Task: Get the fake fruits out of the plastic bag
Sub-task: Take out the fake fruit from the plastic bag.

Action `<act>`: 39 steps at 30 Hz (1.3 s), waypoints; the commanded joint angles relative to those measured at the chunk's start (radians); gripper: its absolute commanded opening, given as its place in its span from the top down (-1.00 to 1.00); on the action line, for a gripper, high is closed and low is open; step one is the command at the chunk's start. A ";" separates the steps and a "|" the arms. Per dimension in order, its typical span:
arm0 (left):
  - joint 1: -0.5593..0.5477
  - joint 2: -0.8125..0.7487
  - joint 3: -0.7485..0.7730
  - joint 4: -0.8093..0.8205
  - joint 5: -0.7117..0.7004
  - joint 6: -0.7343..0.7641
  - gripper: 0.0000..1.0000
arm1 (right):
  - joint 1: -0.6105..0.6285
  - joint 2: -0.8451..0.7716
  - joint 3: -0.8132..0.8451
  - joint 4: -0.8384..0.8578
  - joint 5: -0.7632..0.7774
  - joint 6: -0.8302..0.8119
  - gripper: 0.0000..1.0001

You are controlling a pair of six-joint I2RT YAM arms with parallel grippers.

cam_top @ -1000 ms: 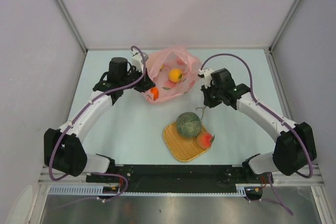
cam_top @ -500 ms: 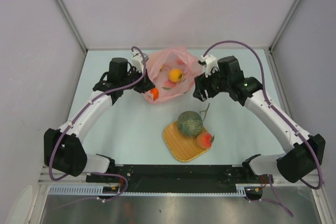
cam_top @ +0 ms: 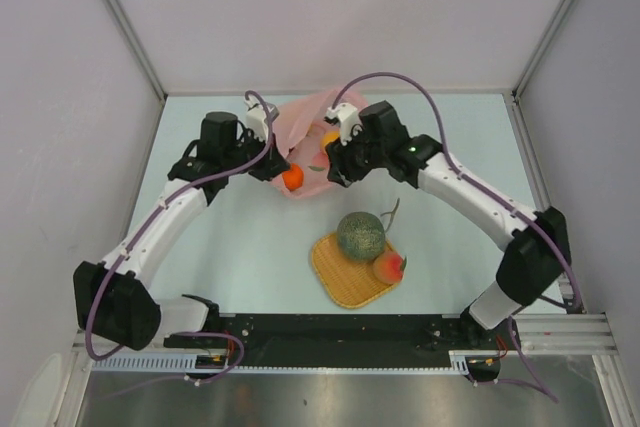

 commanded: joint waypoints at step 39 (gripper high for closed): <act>0.105 -0.074 -0.129 -0.033 -0.063 0.023 0.99 | 0.042 0.797 0.663 0.286 0.687 -0.284 -0.93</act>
